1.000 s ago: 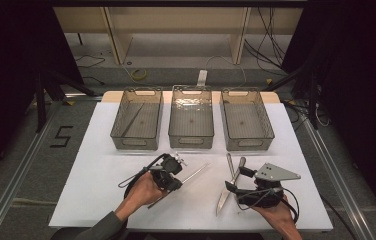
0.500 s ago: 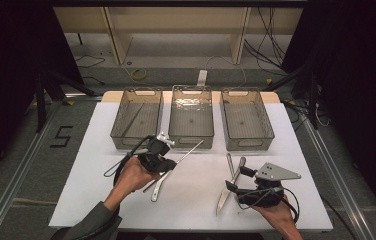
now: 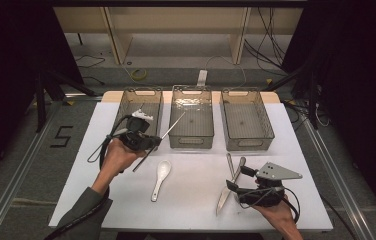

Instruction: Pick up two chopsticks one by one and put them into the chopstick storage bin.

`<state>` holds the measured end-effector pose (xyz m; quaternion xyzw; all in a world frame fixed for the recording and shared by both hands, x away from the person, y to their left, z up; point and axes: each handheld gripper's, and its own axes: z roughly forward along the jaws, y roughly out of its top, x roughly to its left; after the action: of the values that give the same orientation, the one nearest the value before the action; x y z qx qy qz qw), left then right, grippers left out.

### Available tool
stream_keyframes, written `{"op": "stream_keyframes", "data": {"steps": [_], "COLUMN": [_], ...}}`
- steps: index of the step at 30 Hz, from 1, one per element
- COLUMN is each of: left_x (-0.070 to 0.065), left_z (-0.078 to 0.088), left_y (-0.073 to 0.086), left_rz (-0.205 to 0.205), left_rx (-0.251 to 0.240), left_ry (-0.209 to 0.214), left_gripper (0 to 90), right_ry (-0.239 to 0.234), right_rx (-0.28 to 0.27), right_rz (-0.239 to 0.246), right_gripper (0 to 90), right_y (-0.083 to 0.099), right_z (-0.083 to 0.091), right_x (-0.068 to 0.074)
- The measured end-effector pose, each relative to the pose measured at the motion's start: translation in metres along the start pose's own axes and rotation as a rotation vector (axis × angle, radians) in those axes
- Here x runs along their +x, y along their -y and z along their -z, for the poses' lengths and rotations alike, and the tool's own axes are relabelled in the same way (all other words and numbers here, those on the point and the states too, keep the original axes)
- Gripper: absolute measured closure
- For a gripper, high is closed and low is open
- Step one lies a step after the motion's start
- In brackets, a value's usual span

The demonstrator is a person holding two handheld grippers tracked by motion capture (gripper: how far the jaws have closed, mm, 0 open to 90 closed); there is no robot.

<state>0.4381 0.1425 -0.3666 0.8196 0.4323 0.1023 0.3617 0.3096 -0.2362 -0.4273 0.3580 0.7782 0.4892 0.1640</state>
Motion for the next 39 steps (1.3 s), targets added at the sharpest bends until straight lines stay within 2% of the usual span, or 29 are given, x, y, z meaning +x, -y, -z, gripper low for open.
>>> {"op": "stream_keyframes", "data": {"steps": [6, 12, 24, 35, 39], "left_x": [0.023, 0.041, 0.068, 0.093, 0.102], "left_z": [0.006, 0.008, 0.007, 0.0, -0.005], "left_y": [-0.01, -0.021, -0.034, -0.041, -0.042], "left_rz": [0.045, 0.07, 0.11, 0.153, 0.166], "left_rx": [-0.036, -0.06, -0.095, -0.121, -0.114], "left_ry": [-0.038, -0.072, -0.123, -0.168, -0.184], "left_gripper": [85.4, 85.4, 85.4, 85.4, 85.4], "right_ry": [-0.001, -0.002, -0.003, -0.003, -0.004], "right_rx": [0.002, 0.003, 0.001, 0.003, 0.003], "right_rz": [0.0, -0.001, -0.005, -0.01, -0.012], "right_gripper": [29.9, 29.9, 29.9, 29.9, 29.9], "right_y": [0.0, 0.0, 0.0, 0.0, 0.0], "right_z": [-0.001, -0.001, 0.0, 0.0, 0.0], "right_x": [0.0, 0.0, -0.001, -0.001, -0.001]}}
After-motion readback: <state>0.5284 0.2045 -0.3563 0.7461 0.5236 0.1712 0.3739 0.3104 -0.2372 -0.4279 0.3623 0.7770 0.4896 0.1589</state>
